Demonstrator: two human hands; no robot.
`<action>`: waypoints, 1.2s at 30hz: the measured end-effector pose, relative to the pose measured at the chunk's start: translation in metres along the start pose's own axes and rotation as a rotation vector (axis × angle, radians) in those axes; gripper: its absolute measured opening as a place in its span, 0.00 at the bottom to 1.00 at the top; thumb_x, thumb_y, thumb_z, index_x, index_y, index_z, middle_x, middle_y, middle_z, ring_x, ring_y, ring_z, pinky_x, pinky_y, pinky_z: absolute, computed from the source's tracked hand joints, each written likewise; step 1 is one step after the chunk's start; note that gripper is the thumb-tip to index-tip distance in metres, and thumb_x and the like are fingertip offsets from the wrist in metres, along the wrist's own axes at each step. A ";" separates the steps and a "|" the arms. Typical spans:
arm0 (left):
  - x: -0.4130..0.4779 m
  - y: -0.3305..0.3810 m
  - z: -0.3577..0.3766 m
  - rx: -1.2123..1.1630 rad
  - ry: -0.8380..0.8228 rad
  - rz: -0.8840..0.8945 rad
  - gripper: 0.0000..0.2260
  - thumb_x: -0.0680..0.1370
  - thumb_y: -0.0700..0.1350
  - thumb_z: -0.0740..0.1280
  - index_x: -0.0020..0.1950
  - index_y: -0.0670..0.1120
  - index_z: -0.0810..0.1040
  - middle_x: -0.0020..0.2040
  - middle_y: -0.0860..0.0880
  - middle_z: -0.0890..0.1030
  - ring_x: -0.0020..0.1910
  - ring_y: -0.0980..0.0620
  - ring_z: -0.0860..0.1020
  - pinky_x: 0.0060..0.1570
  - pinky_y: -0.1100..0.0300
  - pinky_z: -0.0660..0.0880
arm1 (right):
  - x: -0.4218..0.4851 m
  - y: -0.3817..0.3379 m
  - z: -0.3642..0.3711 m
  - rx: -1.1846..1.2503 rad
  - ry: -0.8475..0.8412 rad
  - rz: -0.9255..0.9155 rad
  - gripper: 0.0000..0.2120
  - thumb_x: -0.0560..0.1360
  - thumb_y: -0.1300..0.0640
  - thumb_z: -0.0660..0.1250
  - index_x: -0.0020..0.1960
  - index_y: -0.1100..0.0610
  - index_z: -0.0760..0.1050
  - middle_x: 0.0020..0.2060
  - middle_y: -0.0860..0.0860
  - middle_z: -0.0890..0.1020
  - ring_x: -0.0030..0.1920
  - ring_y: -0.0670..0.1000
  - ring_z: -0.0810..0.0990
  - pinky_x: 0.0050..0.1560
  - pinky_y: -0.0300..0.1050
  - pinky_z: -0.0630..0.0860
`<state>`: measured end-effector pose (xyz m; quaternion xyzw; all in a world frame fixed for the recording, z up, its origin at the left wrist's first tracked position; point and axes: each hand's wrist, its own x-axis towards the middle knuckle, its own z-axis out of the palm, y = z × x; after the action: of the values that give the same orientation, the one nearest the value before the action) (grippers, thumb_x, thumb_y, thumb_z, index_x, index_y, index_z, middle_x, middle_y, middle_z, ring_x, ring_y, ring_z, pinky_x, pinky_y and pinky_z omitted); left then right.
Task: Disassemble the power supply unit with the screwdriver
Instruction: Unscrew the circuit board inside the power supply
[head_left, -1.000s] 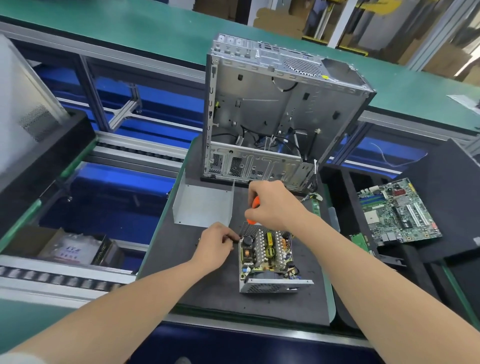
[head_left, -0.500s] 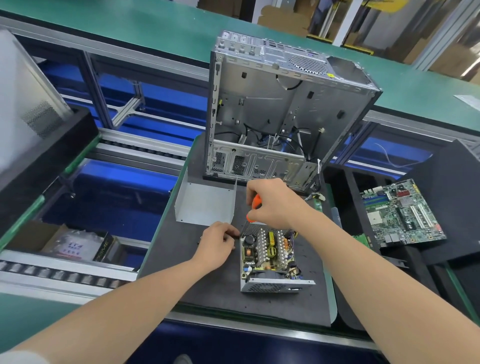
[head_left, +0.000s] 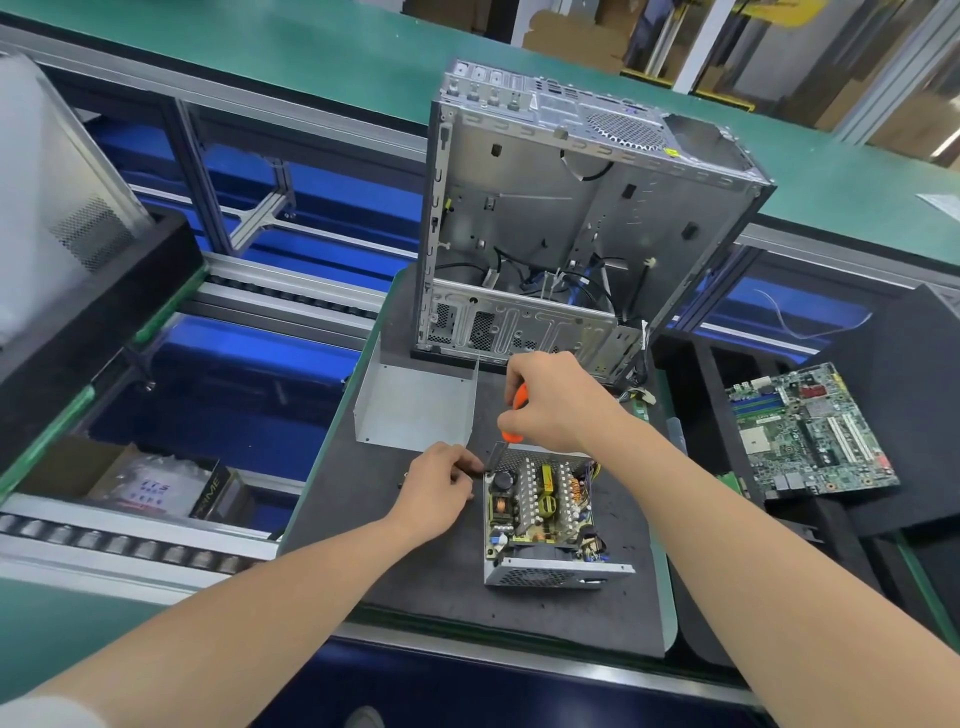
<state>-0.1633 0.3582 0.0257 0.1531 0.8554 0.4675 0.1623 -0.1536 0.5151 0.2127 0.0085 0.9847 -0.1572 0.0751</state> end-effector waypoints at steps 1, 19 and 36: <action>0.000 0.000 0.000 -0.001 0.002 0.000 0.15 0.81 0.32 0.63 0.54 0.49 0.83 0.53 0.53 0.79 0.38 0.58 0.84 0.44 0.72 0.77 | 0.000 0.001 0.000 0.001 -0.003 0.001 0.09 0.71 0.52 0.74 0.45 0.51 0.75 0.42 0.46 0.77 0.45 0.51 0.76 0.35 0.44 0.70; -0.002 0.001 -0.001 -0.067 0.012 0.012 0.16 0.80 0.30 0.62 0.53 0.49 0.83 0.53 0.51 0.81 0.41 0.55 0.84 0.47 0.64 0.81 | 0.005 -0.002 0.000 -0.112 -0.118 -0.054 0.08 0.73 0.53 0.71 0.44 0.52 0.71 0.41 0.50 0.79 0.45 0.55 0.78 0.37 0.47 0.74; 0.015 0.060 -0.044 -0.315 -0.106 0.300 0.13 0.70 0.37 0.65 0.47 0.53 0.81 0.45 0.56 0.88 0.49 0.60 0.85 0.51 0.68 0.78 | 0.017 0.007 -0.004 -0.439 -0.232 -0.479 0.08 0.70 0.64 0.71 0.43 0.52 0.78 0.40 0.42 0.72 0.42 0.50 0.74 0.34 0.40 0.65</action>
<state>-0.1881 0.3627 0.0972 0.2758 0.7297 0.6056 0.1574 -0.1711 0.5228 0.2115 -0.2573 0.9539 0.0454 0.1475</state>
